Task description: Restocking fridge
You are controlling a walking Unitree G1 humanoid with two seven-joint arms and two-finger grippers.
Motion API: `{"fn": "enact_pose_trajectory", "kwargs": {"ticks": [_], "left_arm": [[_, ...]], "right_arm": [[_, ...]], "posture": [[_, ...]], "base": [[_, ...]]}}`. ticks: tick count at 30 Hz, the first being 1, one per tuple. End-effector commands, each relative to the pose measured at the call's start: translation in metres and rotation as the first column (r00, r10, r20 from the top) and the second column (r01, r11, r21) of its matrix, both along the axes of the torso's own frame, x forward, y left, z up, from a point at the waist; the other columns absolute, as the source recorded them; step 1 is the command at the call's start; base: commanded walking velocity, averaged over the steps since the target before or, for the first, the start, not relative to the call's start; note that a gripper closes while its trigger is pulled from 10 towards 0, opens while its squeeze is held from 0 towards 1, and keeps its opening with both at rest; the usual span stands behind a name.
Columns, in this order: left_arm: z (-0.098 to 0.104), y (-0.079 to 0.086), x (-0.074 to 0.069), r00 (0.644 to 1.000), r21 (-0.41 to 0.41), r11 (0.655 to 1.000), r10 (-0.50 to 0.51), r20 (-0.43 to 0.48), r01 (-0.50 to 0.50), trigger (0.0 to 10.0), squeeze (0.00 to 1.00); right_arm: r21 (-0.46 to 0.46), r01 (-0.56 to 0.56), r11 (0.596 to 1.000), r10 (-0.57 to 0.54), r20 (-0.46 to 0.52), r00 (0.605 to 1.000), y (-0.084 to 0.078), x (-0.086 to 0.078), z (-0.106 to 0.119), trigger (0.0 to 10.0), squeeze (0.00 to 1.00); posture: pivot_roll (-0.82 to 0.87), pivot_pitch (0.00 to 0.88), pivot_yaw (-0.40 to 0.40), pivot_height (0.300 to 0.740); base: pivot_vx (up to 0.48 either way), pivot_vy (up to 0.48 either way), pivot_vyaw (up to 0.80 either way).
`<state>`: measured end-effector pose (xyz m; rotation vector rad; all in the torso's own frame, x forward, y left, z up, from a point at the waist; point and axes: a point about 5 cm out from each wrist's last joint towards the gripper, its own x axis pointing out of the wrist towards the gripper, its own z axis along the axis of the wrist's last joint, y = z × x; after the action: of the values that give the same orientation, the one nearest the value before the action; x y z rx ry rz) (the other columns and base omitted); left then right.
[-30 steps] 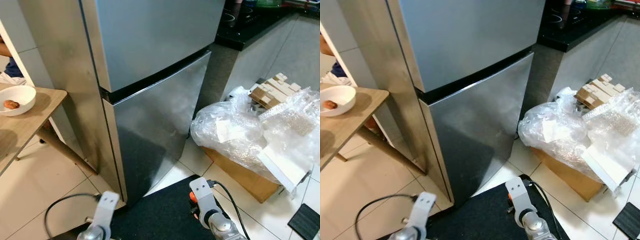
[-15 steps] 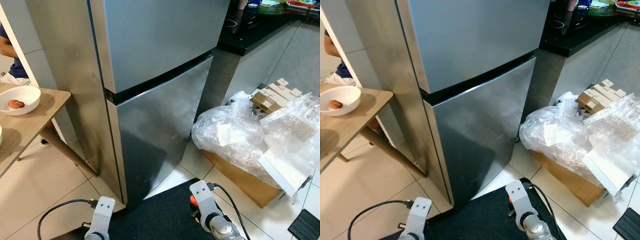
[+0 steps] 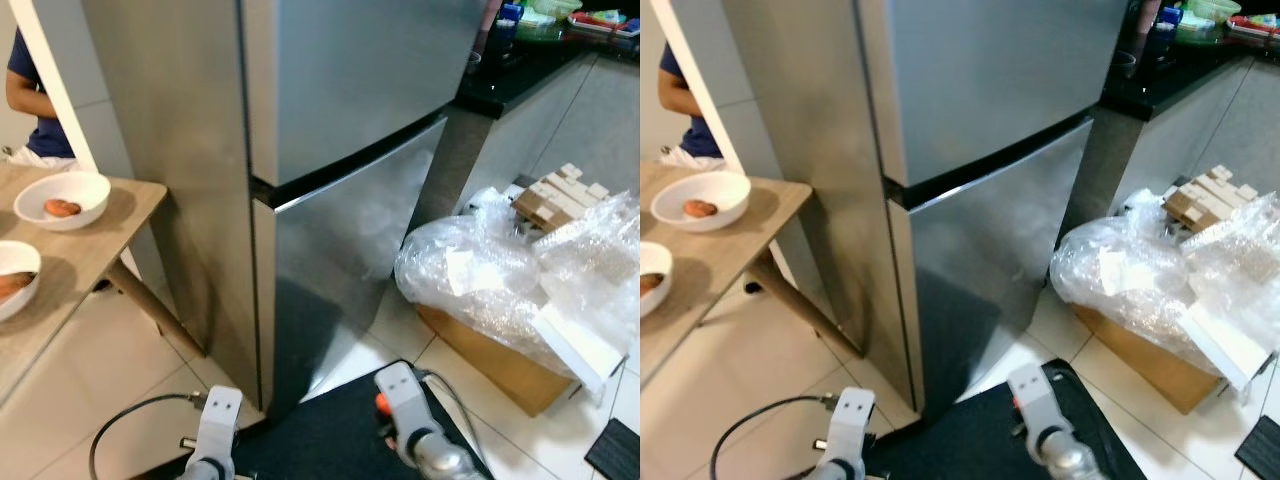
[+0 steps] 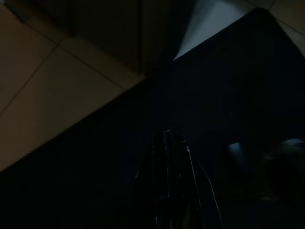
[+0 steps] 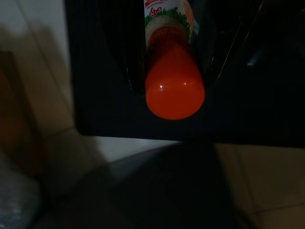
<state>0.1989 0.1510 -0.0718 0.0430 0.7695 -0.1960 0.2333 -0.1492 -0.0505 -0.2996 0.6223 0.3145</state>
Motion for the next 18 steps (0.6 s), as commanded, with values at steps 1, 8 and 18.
{"fn": "enact_pose_trajectory", "kwargs": {"ticks": [1,8,18], "left_arm": [[-0.001,0.002,-0.003,1.0,0.003,1.0,0.01,-0.004,-0.01,10.0,0.0],[0.0,0.003,-0.001,1.0,0.021,1.0,-0.016,0.011,0.016,10.0,0.0],[0.001,-0.01,0.002,0.99,0.045,0.989,-0.14,0.002,0.14,10.0,0.0]], "right_arm": [[-0.021,0.013,1.0,-0.013,-0.008,1.0,-0.008,-0.002,-0.001,10.0,0.0],[-0.023,0.016,1.0,-0.016,-0.008,1.0,-0.009,-0.002,-0.001,10.0,0.0],[-0.025,0.027,0.999,-0.027,-0.003,1.0,-0.01,-0.002,-0.001,10.0,0.0]], "posture": [[-0.1,0.043,-0.05,0.74],[-0.1,0.045,-0.049,0.74],[-0.11,0.052,-0.044,0.74]], "base": [[0.0,0.0,0.0],[0.0,0.0,0.0],[0.0,-0.192,0.0]]}}
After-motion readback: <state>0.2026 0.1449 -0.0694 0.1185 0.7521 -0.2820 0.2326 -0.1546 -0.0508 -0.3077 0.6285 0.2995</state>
